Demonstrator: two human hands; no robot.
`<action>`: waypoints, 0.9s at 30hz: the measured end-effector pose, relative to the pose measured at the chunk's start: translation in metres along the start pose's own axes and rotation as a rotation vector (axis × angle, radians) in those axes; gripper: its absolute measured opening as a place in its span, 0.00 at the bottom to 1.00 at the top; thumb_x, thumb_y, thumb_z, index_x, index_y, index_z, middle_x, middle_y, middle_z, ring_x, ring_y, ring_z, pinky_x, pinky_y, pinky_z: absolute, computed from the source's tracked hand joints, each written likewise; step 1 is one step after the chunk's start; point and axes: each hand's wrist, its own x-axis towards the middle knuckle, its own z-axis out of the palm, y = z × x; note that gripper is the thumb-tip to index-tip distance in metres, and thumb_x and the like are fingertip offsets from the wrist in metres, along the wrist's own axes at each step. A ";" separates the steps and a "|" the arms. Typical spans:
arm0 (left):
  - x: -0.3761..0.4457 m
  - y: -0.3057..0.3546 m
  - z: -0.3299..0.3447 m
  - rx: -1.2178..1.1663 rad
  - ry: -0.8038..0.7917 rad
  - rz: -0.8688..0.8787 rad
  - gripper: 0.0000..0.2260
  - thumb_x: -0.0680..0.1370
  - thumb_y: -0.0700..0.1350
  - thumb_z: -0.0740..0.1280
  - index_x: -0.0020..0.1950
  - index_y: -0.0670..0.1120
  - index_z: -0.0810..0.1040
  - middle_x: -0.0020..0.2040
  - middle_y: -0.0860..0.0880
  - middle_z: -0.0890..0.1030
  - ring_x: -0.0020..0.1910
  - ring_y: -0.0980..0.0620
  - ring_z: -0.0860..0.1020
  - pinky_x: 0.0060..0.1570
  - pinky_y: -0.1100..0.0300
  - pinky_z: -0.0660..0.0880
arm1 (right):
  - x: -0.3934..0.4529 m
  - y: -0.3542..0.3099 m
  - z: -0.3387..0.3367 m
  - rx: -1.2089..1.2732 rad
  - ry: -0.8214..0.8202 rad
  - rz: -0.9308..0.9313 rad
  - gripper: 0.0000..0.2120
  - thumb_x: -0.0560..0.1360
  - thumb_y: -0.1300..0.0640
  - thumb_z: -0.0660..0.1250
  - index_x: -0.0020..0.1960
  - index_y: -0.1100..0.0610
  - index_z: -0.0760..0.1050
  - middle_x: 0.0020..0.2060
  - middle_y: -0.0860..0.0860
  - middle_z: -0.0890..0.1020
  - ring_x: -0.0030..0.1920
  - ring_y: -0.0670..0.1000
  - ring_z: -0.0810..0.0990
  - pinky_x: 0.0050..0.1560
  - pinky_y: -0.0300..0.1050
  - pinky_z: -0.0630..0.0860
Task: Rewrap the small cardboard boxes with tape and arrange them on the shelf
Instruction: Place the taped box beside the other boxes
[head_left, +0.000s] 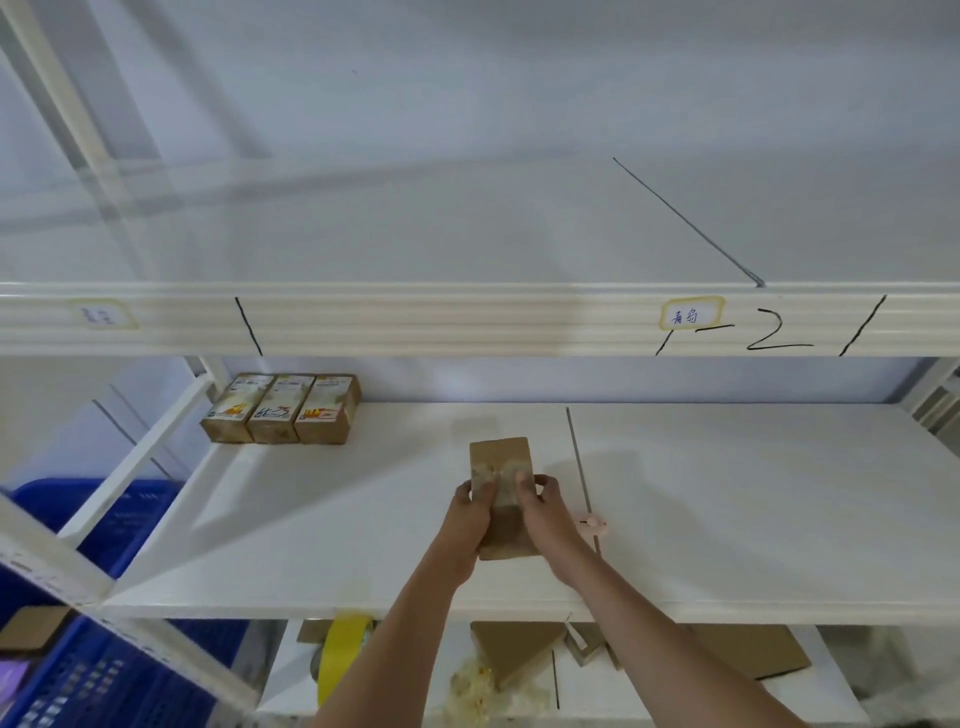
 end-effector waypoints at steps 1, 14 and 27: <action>-0.001 -0.001 0.000 0.031 0.030 -0.001 0.21 0.83 0.58 0.60 0.71 0.47 0.67 0.60 0.45 0.80 0.55 0.46 0.81 0.51 0.52 0.79 | -0.002 0.001 0.005 -0.013 0.001 -0.002 0.26 0.82 0.37 0.54 0.73 0.51 0.61 0.65 0.53 0.75 0.57 0.53 0.76 0.51 0.46 0.74; -0.011 0.004 -0.024 0.253 0.180 0.183 0.20 0.82 0.60 0.61 0.65 0.46 0.74 0.55 0.47 0.82 0.52 0.48 0.82 0.51 0.51 0.80 | -0.019 -0.014 0.045 0.016 0.076 -0.018 0.19 0.83 0.40 0.53 0.62 0.53 0.70 0.55 0.51 0.79 0.53 0.51 0.78 0.52 0.46 0.72; -0.036 0.029 -0.029 0.105 -0.028 0.121 0.20 0.83 0.62 0.56 0.66 0.49 0.72 0.59 0.47 0.81 0.53 0.50 0.80 0.44 0.58 0.76 | -0.037 -0.031 0.034 0.120 0.102 0.057 0.28 0.80 0.34 0.57 0.69 0.54 0.71 0.59 0.52 0.80 0.56 0.53 0.79 0.53 0.48 0.75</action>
